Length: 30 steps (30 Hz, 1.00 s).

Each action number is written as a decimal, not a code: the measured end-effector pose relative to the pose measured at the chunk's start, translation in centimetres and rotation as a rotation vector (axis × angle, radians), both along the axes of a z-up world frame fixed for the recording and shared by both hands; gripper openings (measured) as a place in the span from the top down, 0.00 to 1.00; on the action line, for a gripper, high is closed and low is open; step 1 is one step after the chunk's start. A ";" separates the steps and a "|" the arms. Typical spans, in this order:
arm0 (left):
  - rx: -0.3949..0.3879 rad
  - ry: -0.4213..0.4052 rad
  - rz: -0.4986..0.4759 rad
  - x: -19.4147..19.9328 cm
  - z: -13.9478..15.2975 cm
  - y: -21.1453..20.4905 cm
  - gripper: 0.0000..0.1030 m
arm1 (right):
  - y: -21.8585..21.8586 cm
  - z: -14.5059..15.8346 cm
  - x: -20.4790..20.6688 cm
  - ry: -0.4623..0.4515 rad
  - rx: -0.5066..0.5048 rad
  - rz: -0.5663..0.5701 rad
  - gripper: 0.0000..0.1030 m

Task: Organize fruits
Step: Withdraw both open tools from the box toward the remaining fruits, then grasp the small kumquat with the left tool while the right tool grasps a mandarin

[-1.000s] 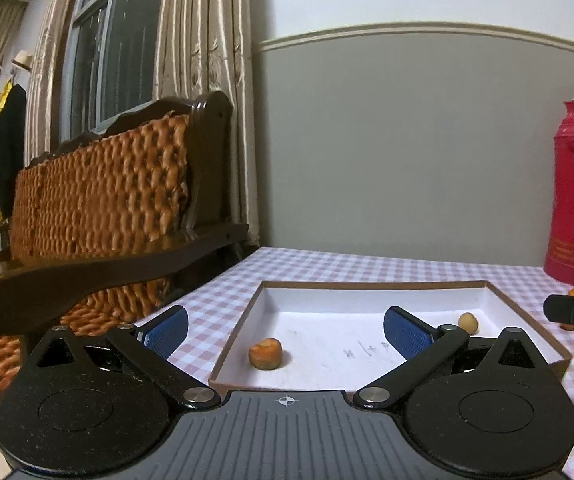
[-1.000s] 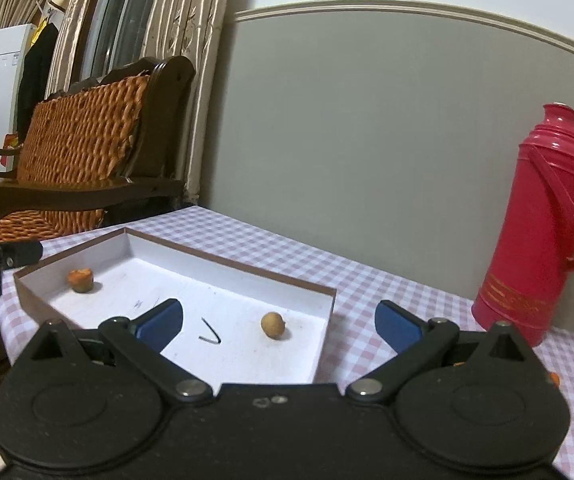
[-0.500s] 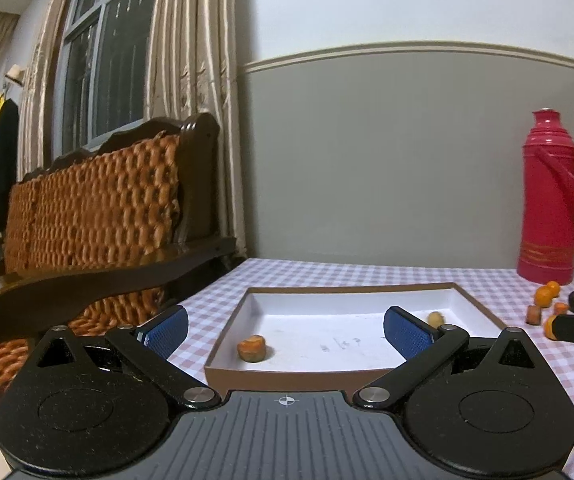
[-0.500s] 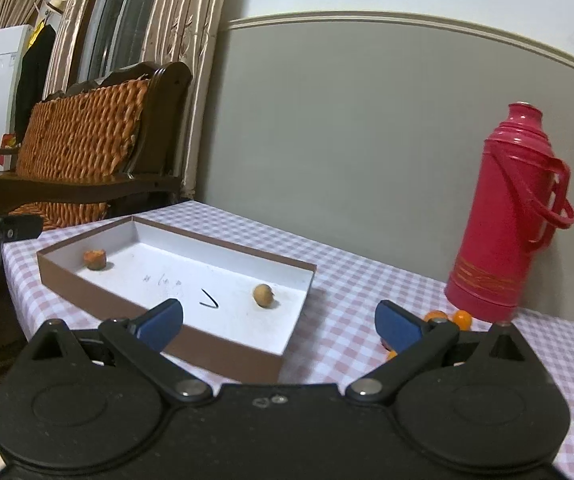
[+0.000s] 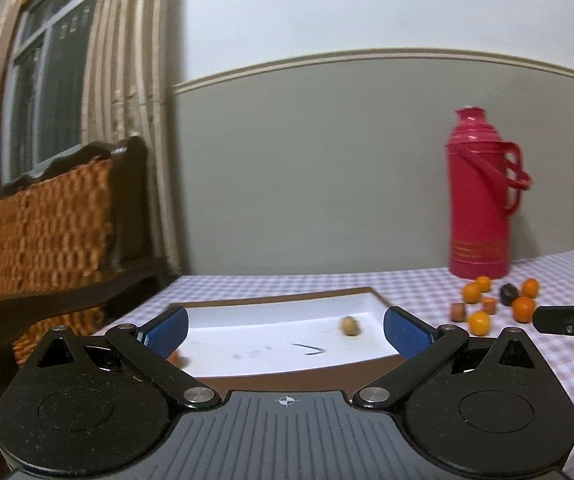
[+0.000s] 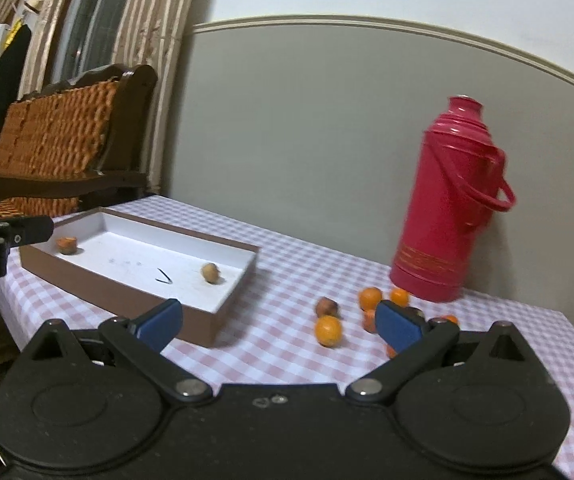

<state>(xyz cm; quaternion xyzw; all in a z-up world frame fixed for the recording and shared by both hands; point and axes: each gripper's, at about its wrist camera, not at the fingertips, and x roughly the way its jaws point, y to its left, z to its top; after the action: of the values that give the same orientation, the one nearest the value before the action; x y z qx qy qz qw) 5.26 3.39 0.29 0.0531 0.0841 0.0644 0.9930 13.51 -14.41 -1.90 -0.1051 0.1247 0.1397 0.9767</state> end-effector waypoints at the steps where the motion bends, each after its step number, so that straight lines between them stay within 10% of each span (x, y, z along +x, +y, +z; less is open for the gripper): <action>1: 0.003 0.001 -0.011 0.0 -0.1 -0.6 0.00 | -0.4 -0.1 -0.2 0.001 -0.003 -0.007 0.06; 30: 0.016 0.066 -0.242 8.1 -2.1 -13.8 0.11 | -10.1 -2.0 2.3 0.039 0.023 -0.184 0.20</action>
<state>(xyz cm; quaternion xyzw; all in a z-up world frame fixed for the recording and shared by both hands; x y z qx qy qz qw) 13.37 -10.41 -1.84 0.0726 0.1092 -0.0568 0.9897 15.81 -24.51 -3.86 -0.0791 0.1513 0.0529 0.9839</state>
